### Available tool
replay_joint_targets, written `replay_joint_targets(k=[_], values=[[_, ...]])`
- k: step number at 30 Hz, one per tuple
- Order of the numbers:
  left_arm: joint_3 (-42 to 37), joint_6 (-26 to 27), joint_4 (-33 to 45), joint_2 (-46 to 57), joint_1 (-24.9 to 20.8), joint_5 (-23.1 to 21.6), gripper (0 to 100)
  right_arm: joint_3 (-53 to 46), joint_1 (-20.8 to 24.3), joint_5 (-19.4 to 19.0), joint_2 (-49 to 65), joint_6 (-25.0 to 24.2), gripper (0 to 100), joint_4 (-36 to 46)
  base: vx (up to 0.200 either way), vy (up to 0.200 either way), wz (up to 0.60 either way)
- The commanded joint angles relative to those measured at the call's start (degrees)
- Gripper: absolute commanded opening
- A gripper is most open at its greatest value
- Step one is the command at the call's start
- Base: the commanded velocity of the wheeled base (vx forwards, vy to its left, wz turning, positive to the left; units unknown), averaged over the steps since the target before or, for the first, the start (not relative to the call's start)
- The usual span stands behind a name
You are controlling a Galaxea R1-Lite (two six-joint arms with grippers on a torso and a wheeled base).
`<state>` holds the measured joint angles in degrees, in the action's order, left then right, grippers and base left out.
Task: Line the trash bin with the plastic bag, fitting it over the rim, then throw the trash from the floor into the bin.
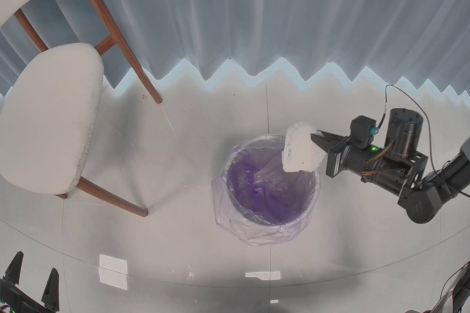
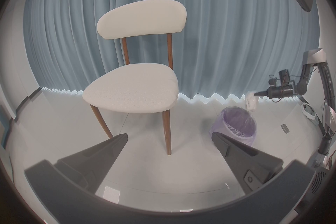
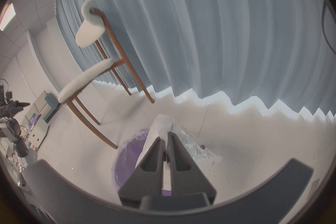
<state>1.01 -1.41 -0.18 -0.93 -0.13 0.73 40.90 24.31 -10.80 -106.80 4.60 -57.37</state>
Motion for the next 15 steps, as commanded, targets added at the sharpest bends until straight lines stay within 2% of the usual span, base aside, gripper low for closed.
replay_joint_targets(k=[1, 10, 15], values=[[-1.01, -0.08, -0.08, 0.93, 0.05, 0.15, 100, 2.08, 0.65, 0.69, -10.44, 0.06, 0, -1.43, 0.0, 0.0, 0.0], [-1.01, -0.08, 0.01, 0.93, -0.04, 0.15, 100, 9.29, 1.36, 0.78, -20.02, 0.06, 0, -1.69, 0.0, 0.0, 0.0], [-1.01, -0.08, 0.01, 0.93, 0.05, 0.15, 100, 13.94, 1.53, 2.36, -23.01, -0.2, 0, -1.61, 0.0, 0.0, 0.0]])
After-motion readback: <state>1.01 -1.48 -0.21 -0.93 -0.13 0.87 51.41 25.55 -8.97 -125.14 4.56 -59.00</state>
